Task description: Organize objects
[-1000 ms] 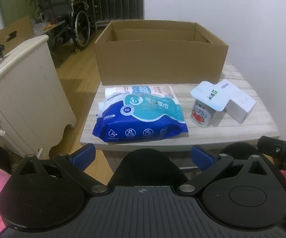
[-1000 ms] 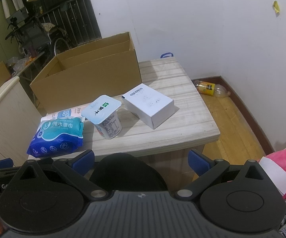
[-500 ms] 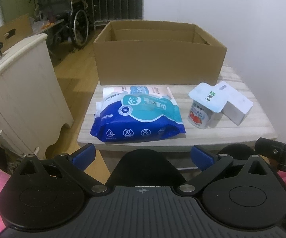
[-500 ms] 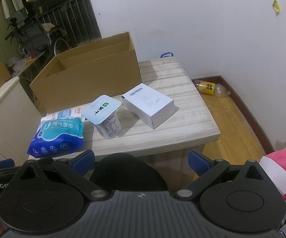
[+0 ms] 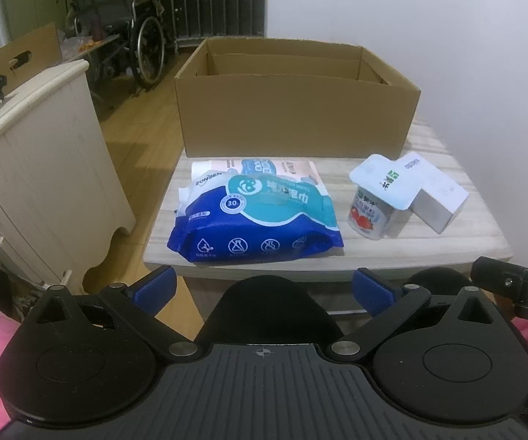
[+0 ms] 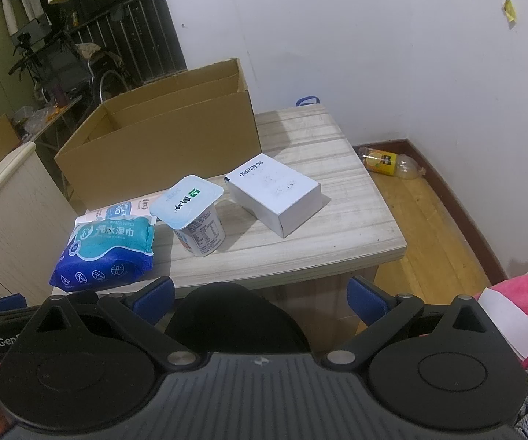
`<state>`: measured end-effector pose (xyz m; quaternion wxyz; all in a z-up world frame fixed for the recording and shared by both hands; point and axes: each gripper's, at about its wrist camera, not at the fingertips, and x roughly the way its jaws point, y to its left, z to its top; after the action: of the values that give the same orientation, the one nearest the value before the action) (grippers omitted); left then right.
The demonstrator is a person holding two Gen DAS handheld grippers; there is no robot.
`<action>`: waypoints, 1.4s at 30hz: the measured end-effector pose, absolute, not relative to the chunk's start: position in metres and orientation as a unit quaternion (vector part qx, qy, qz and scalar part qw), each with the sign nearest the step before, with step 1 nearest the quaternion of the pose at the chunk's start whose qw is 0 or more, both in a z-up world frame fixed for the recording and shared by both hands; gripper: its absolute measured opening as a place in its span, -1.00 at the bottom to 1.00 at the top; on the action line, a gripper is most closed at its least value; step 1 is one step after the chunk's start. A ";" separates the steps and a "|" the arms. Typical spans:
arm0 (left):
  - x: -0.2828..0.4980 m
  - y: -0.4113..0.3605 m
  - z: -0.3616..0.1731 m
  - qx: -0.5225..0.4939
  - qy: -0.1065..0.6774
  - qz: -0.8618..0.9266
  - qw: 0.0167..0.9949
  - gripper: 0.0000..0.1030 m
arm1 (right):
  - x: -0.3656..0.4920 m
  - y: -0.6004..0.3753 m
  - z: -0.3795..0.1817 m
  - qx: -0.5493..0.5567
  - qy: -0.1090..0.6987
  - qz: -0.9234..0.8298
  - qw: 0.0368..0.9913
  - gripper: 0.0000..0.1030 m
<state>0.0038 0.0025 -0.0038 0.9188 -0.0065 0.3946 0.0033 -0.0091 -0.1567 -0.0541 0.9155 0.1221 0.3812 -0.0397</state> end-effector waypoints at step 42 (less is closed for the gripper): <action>0.004 0.003 -0.004 -0.008 0.401 0.003 0.916 0.99 | -0.009 -0.157 -0.056 0.125 0.383 -0.042 0.914 0.99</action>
<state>0.0044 0.0032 -0.0045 0.9160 -0.0078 0.4011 0.0031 -0.0086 -0.1572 -0.0557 0.9143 0.1251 0.3830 -0.0418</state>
